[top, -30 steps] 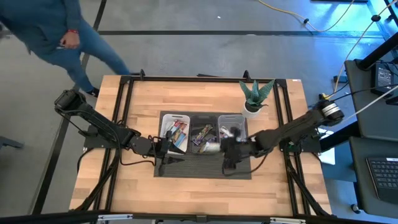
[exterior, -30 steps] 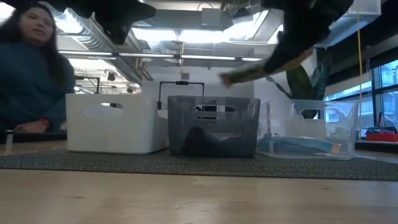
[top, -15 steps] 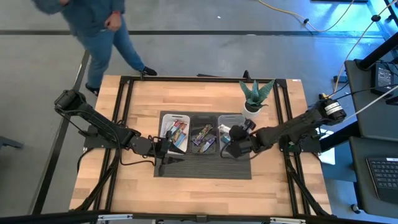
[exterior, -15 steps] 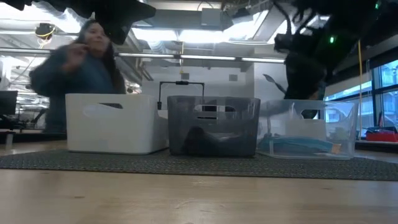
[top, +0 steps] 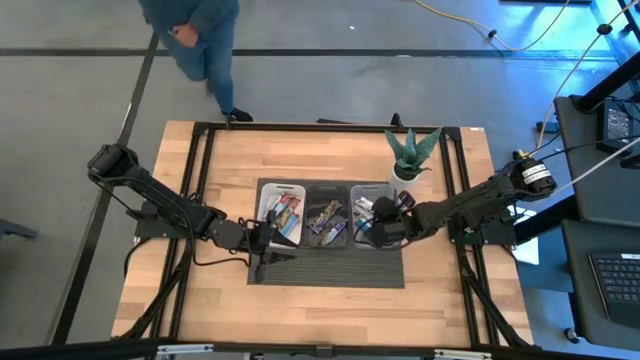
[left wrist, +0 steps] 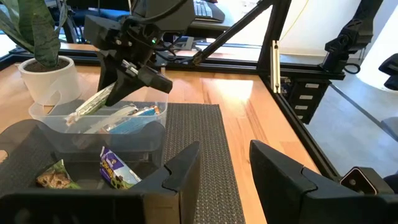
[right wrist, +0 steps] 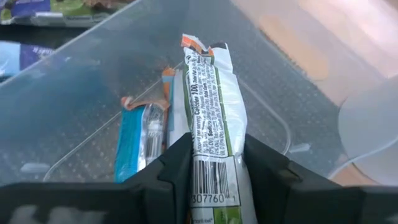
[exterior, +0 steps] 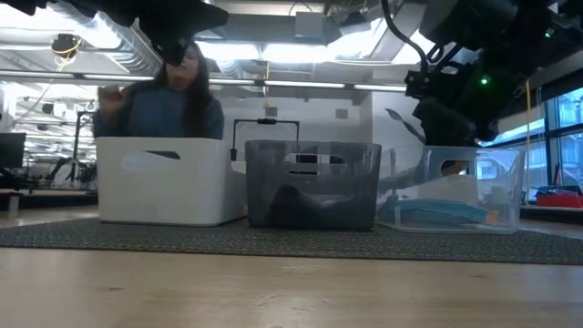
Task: Pick and place Granola Bars by type
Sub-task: Put the yellow granola bar into the transparent bin
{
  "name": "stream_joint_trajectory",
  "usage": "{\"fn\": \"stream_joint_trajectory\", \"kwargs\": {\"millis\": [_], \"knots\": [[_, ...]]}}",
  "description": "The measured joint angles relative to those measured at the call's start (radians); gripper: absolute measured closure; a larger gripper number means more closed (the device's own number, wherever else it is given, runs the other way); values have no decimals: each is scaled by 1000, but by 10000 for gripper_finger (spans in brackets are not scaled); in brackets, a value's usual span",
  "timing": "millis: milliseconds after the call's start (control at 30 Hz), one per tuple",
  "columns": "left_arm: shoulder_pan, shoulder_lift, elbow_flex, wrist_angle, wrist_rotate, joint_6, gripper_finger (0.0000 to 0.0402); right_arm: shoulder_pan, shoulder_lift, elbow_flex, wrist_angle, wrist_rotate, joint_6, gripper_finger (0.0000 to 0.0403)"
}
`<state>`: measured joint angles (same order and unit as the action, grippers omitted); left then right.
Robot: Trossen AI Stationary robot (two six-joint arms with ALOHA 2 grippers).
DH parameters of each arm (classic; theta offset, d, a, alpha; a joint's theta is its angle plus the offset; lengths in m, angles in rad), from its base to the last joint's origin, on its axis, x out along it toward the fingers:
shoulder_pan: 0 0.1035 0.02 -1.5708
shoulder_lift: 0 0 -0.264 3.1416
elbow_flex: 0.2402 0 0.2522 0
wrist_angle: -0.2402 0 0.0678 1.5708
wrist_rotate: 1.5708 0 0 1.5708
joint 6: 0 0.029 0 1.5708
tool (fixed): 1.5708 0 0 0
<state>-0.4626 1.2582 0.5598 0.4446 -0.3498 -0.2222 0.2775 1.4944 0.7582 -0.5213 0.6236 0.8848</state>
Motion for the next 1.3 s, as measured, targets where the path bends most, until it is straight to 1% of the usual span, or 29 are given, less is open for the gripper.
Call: {"fn": "stream_joint_trajectory", "kwargs": {"millis": [100,267,367,567,667,833,1033,1067,1167,1233,1300], "knots": [[0,0,0,0,0,0,272,0,0,0,0,-25,-1,275],[0,0,0,0,0,0,270,0,0,0,0,-31,-3,275],[0,0,0,0,0,0,272,0,0,0,-1,-33,-3,267],[0,0,0,0,0,0,270,-2,0,0,-3,-45,-10,224],[0,0,0,0,0,0,272,-2,-3,0,-4,-61,-63,203],[0,0,0,0,0,0,270,2,-53,66,-30,-180,-160,188],[0,0,0,0,1,0,272,4,-130,180,-86,-420,-418,187],[0,0,0,0,1,0,272,8,-142,186,-86,-442,-415,187],[0,0,0,0,2,0,270,13,-188,189,-105,-444,-323,187],[0,0,0,0,2,0,270,7,-240,189,-157,-432,-271,187],[0,0,0,0,2,0,271,2,-297,188,-225,-388,-228,187]]}}
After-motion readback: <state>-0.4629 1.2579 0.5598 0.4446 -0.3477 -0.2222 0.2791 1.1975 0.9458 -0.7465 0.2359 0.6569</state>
